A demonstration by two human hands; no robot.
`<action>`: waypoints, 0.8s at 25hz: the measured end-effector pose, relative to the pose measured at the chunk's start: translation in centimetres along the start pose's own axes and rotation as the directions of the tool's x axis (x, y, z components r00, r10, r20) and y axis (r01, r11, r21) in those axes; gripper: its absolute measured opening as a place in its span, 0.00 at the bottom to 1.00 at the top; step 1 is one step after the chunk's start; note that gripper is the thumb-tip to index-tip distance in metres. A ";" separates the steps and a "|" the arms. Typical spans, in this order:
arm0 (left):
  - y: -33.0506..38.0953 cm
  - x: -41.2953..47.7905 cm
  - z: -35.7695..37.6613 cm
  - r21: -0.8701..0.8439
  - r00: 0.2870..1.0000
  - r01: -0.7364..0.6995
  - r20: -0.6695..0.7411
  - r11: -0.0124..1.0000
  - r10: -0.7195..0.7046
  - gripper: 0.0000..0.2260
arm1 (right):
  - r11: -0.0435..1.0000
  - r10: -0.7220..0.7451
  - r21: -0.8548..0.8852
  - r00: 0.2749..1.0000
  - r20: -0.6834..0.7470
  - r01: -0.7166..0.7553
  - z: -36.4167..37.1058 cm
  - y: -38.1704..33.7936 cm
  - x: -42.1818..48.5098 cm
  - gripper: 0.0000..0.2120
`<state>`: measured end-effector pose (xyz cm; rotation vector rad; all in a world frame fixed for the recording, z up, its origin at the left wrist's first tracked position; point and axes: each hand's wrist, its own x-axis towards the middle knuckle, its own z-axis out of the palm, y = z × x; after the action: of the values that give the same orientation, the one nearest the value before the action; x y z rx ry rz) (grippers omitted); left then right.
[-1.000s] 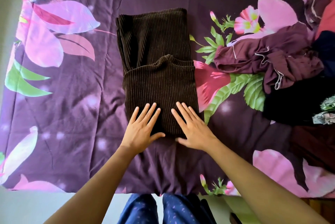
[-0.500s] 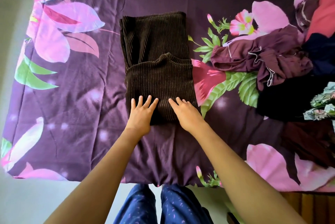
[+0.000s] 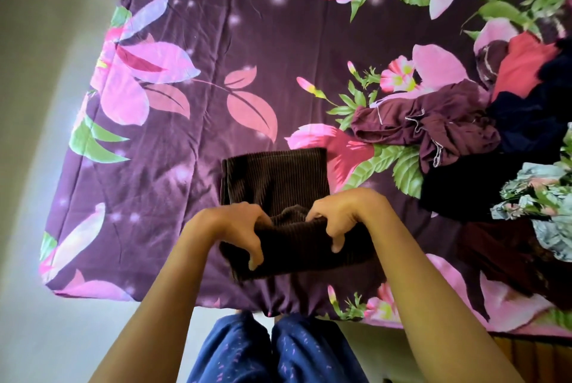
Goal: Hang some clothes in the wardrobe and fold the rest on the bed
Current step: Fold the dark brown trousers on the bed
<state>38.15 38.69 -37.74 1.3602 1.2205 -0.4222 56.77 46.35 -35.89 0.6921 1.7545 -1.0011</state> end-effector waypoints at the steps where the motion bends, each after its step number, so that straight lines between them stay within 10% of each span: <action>1: -0.3 0.0 -0.7 -0.047 0.997 -0.017 -0.082 0.999 0.013 0.20 | 0.998 -0.006 0.064 0.999 -0.051 0.009 -0.7 0.7 0.0 0.26; 7: -3.7 4.2 -3.6 -0.287 0.725 -0.065 -0.672 0.956 -0.152 0.15 | 0.944 0.143 0.327 0.848 -0.511 0.038 -3.4 5.2 4.4 0.21; 12: -5.6 8.2 -3.2 -0.217 0.753 0.023 -0.638 0.976 -0.159 0.31 | 0.931 0.165 0.351 0.736 -0.656 0.104 -3.4 6.3 9.0 0.19; 20: -6.7 9.1 -3.9 -0.349 0.436 -0.096 -0.857 0.932 -0.276 0.14 | 0.949 0.121 0.243 0.479 -0.869 0.201 -5.2 6.6 12.9 0.15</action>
<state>34.50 44.08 -47.79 1.1859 2.1464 0.5787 54.88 54.32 -48.92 1.6115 2.5236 -1.0374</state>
